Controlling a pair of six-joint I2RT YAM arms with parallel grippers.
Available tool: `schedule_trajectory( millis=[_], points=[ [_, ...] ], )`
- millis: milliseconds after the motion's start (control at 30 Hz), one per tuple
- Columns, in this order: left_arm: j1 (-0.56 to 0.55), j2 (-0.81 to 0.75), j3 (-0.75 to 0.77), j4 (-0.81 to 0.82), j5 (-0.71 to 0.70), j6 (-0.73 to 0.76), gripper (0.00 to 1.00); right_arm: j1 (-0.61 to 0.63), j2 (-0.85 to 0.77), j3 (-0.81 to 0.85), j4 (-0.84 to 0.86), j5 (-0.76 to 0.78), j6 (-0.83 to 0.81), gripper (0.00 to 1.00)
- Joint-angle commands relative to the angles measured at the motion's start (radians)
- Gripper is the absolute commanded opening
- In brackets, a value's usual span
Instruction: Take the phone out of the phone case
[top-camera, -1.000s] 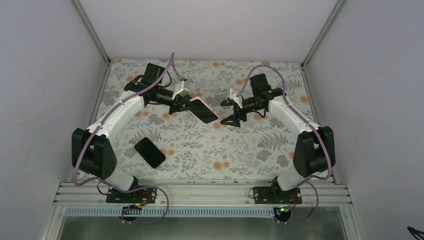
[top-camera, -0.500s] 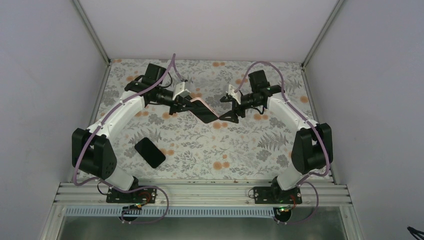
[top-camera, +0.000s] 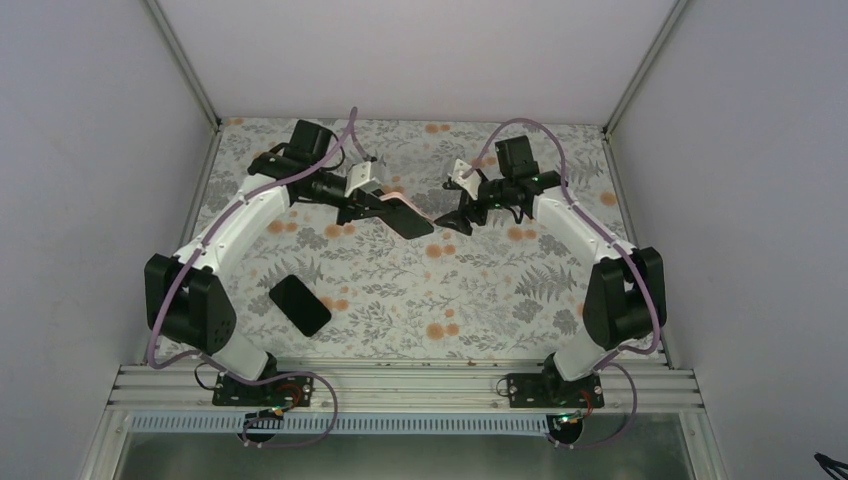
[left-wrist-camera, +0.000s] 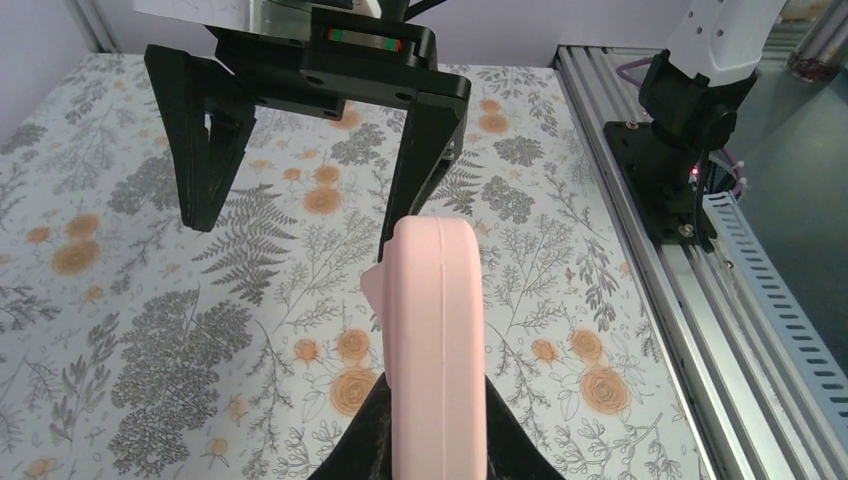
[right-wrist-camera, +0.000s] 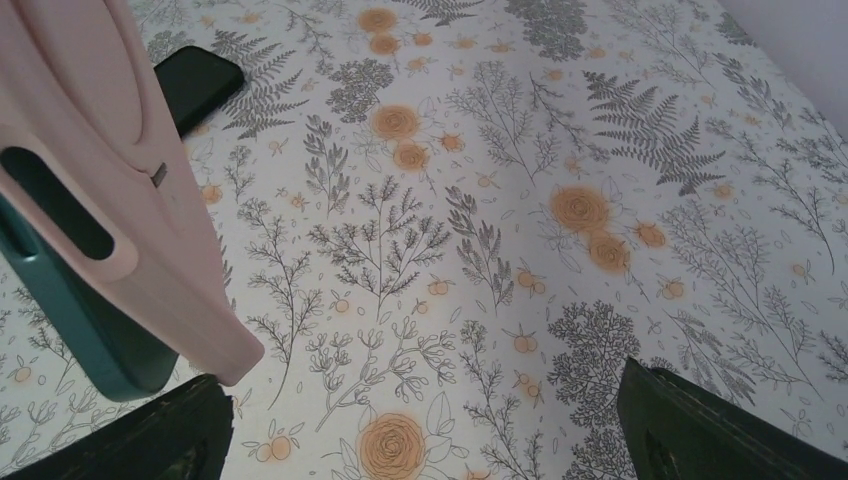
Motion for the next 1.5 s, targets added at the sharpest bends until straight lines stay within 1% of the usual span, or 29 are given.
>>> schedule_trajectory(
  millis=[0, 100, 200, 300, 400, 533, 633, 800, 900, 967, 1067, 1167, 1267, 1333, 1400, 1467],
  points=[
    [-0.032, -0.008, 0.041, -0.074, 0.253, 0.015, 0.02, -0.014, 0.000, 0.031, 0.116, 0.125, 0.014, 0.97],
    [-0.024, -0.006, 0.040, -0.044, 0.243, -0.013, 0.02, -0.012, -0.063, -0.006, 0.100, 0.127, -0.003, 0.98],
    [-0.017, -0.004, 0.033, 0.000, 0.244, -0.050, 0.02, -0.009, -0.143, -0.060, 0.070, 0.081, -0.018, 0.98],
    [-0.015, 0.002, 0.031, 0.071, 0.249, -0.103, 0.02, 0.035, -0.185, -0.096, 0.058, 0.090, 0.001, 0.98],
    [-0.017, 0.020, 0.050, 0.097, 0.263, -0.145, 0.02, 0.097, -0.185, -0.111, 0.061, 0.144, 0.024, 0.98],
    [-0.017, 0.033, 0.066, 0.080, 0.294, -0.147, 0.02, 0.153, -0.159, -0.123, 0.148, 0.252, 0.076, 0.97],
    [-0.017, 0.029, 0.061, 0.070, 0.312, -0.147, 0.02, 0.167, -0.131, -0.107, 0.203, 0.314, 0.115, 0.97],
    [-0.017, 0.031, 0.060, 0.055, 0.350, -0.141, 0.02, 0.173, -0.101, -0.068, 0.263, 0.350, 0.147, 0.97],
    [-0.017, 0.041, 0.058, 0.056, 0.361, -0.141, 0.02, 0.176, -0.085, -0.027, 0.229, 0.281, 0.127, 0.97],
    [-0.018, 0.050, 0.062, 0.055, 0.363, -0.140, 0.02, 0.181, -0.082, 0.002, 0.185, 0.181, 0.103, 0.97],
    [-0.018, 0.063, 0.067, 0.056, 0.358, -0.137, 0.02, 0.198, -0.073, 0.063, 0.071, -0.010, 0.045, 0.97],
    [-0.019, 0.073, 0.068, 0.073, 0.333, -0.138, 0.02, 0.237, -0.053, 0.132, -0.067, -0.110, -0.026, 0.98],
    [-0.018, 0.074, 0.057, 0.153, 0.310, -0.197, 0.02, 0.269, -0.021, 0.180, -0.176, -0.149, -0.062, 0.98],
    [-0.019, 0.068, 0.056, 0.211, 0.300, -0.242, 0.02, 0.276, -0.003, 0.190, -0.203, -0.175, -0.068, 0.98],
    [-0.019, 0.064, 0.060, 0.272, 0.278, -0.288, 0.02, 0.277, 0.012, 0.200, -0.235, -0.225, -0.071, 0.98],
    [-0.020, 0.059, 0.058, 0.336, 0.249, -0.338, 0.02, 0.279, 0.036, 0.234, -0.305, -0.293, -0.096, 0.97]
  ],
)
